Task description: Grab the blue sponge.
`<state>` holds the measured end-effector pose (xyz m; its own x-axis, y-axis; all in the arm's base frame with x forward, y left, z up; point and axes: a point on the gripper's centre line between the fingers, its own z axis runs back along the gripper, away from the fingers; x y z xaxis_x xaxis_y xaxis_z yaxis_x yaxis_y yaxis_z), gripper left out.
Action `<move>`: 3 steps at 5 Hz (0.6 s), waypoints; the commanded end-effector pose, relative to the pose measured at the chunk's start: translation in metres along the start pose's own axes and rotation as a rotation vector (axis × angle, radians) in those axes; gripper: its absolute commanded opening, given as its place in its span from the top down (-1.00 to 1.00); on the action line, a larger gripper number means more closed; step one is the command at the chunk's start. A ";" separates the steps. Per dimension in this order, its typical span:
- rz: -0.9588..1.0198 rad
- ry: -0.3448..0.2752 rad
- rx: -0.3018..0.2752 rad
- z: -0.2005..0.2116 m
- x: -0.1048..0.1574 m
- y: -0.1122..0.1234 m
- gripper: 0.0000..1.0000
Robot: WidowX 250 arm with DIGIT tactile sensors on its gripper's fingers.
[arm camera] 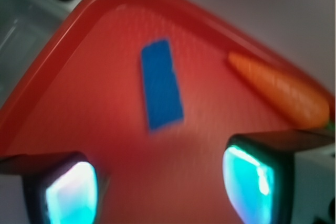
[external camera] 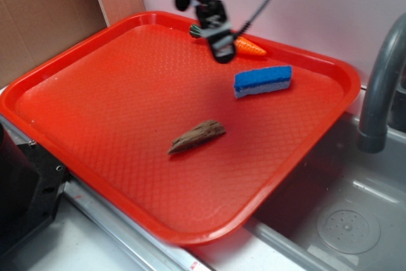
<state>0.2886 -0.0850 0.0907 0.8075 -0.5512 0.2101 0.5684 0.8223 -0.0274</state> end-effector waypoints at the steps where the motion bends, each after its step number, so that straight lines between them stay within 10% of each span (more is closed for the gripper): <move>1: -0.093 0.045 0.041 -0.042 0.002 -0.008 -1.00; 2: -0.050 0.104 0.025 -0.058 -0.013 -0.012 -0.54; 3: 0.009 0.105 0.024 -0.049 -0.021 -0.005 1.00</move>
<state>0.2736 -0.0753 0.0228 0.8254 -0.5615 0.0584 0.5638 0.8252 -0.0341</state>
